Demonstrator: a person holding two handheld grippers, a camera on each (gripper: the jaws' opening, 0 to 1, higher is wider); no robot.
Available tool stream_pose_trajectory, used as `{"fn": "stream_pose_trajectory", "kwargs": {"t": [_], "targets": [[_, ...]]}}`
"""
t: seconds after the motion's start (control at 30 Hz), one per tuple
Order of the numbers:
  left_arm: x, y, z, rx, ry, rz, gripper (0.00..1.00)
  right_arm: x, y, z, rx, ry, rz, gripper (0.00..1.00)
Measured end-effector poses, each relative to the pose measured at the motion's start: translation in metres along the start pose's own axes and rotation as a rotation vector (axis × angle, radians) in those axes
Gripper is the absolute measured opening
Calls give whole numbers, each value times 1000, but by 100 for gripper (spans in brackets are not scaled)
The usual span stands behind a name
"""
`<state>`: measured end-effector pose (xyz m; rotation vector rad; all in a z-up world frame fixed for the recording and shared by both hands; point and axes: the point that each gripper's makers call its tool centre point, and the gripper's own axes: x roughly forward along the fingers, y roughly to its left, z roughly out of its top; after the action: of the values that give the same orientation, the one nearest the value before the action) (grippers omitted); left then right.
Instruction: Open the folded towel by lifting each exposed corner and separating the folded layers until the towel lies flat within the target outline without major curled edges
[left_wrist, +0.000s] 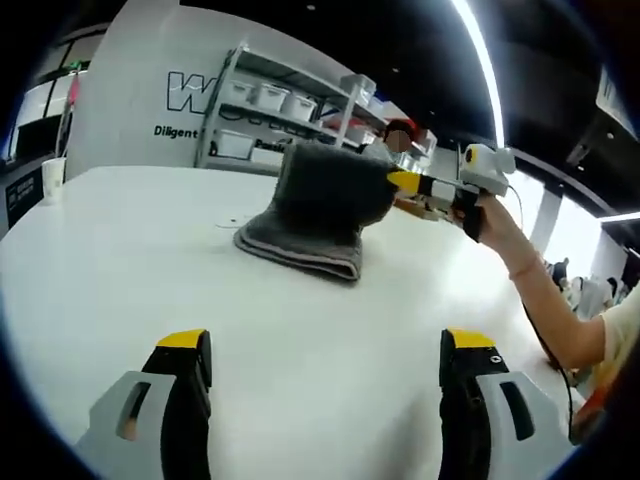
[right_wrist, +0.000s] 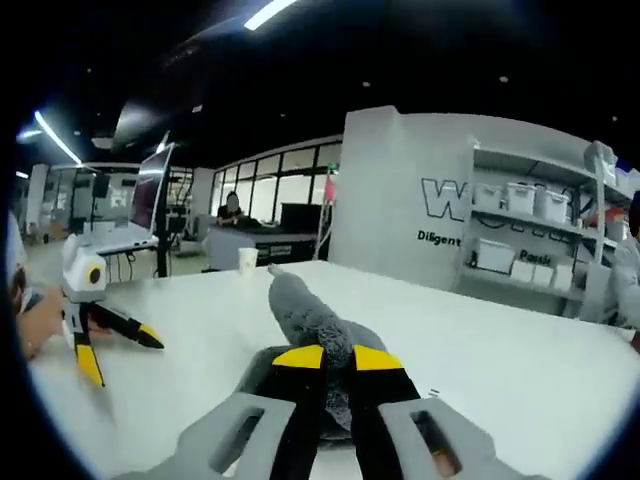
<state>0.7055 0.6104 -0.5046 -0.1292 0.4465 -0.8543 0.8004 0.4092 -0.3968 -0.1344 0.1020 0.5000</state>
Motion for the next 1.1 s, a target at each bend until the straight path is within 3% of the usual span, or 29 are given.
{"fn": "stream_pose_trajectory", "kwargs": {"t": [0.67, 1.1], "targets": [[0, 0, -4, 12, 19, 13, 99, -32, -54, -3, 137, -58, -170, 2], [1, -2, -8, 20, 42, 7, 99, -53, -88, -15, 217, -61, -284, 2]]}}
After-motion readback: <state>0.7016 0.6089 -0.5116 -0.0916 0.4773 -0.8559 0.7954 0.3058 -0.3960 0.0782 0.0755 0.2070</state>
